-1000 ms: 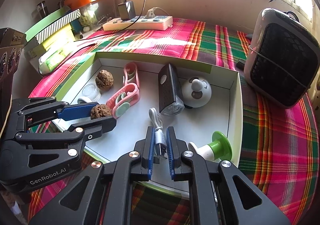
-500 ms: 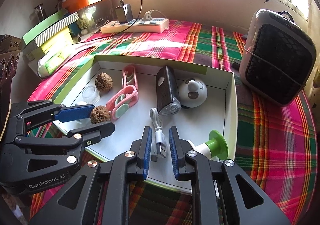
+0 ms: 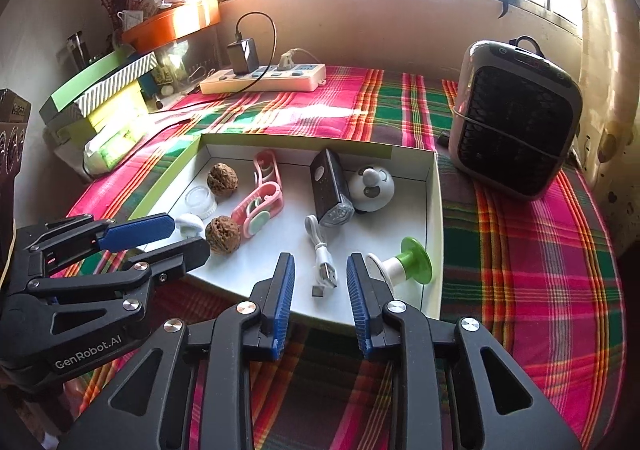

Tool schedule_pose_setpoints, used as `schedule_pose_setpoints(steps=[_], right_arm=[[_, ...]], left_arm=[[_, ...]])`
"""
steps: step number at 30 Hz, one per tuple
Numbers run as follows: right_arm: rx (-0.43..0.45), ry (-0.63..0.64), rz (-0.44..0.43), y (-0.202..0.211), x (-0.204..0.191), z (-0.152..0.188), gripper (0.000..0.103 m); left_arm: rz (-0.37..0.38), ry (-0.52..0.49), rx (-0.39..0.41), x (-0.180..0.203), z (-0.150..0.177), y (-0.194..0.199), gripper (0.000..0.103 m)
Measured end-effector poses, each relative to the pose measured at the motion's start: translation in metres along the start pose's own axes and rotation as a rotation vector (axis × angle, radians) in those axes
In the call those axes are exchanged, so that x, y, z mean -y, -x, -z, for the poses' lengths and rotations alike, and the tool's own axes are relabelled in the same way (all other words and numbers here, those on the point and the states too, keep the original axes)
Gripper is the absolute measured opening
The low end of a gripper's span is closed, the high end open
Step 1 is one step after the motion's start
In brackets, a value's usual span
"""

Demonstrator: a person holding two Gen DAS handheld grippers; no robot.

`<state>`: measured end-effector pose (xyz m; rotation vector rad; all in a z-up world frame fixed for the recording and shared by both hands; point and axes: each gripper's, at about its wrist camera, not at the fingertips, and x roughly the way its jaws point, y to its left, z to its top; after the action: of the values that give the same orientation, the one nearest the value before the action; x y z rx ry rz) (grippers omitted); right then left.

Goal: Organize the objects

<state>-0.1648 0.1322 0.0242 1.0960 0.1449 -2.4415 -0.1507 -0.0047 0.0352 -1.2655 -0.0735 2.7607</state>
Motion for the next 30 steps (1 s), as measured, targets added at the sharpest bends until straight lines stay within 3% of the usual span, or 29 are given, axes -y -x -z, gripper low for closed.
schedule_pose_setpoints(steps=[2, 5, 12, 21, 30], right_arm=[[0.024, -0.001, 0.011, 0.009, -0.003, 0.002, 0.031], [0.053, -0.002, 0.032, 0.02, -0.008, 0.006, 0.044], [0.056, -0.013, 0.033, 0.034, -0.02, 0.026, 0.044], [-0.004, -0.061, 0.065, 0.036, -0.019, 0.06, 0.044], [-0.041, -0.082, 0.095, 0.038, -0.019, 0.089, 0.045]], left_arm=[[-0.015, -0.001, 0.017, 0.001, 0.004, 0.007, 0.039], [-0.017, 0.008, 0.028, 0.0, 0.01, 0.016, 0.039], [-0.042, 0.022, 0.031, 0.0, 0.032, 0.028, 0.039], [-0.056, 0.032, -0.028, 0.003, 0.068, 0.025, 0.039], [-0.112, 0.044, -0.035, 0.007, 0.091, 0.029, 0.039]])
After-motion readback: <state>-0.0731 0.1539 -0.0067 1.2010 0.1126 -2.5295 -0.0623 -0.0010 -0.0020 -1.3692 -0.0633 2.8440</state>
